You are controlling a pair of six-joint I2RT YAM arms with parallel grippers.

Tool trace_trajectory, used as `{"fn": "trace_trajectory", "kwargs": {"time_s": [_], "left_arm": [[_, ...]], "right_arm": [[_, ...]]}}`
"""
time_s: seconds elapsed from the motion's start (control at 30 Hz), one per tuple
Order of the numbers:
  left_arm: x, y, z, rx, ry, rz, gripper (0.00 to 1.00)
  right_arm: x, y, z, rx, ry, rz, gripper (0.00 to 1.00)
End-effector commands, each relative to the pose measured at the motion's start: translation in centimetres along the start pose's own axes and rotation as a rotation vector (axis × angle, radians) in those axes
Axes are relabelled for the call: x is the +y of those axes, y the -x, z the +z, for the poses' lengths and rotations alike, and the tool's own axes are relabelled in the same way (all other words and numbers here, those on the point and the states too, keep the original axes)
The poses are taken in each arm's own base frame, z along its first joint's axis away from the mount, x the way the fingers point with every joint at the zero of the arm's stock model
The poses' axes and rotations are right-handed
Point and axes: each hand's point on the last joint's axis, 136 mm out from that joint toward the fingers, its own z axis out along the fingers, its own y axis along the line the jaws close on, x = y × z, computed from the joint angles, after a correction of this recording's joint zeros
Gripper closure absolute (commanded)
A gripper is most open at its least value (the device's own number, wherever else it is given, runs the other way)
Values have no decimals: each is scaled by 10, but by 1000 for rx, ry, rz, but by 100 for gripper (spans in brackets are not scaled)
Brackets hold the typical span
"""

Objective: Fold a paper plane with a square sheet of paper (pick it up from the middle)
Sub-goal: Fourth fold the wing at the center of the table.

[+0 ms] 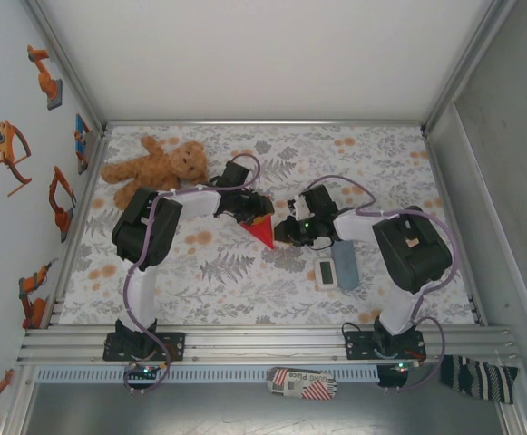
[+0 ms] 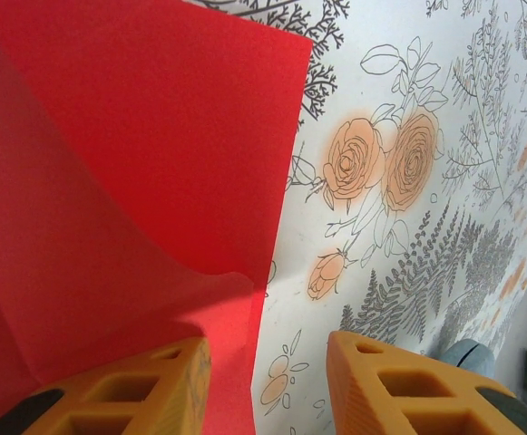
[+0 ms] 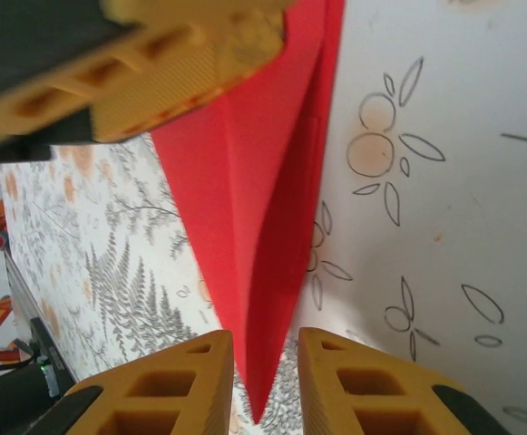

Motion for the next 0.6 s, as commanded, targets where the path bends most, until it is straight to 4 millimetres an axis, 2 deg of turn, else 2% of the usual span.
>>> {"fn": "trace_trajectory", "kwargs": {"time_s": [0.0,0.07,0.23,0.4,0.57], "left_arm": [[43,-17,14,52,142,-42,59],[43,-17,14,53,141,-42,59],[42,-17,14,52,139,-42,60],[40,-16,13,49,135,-42,60],[38,-15,12,48,129,-42,60]], "right_arm": [[8,14,-13,-90,-13,-30,75],[12,15,-13,-95,11,-37,75],[33,16,0,-52,151,-38,85],[35,12,15,1,182,-28,89],[26,7,25,25,156,-11,91]]}}
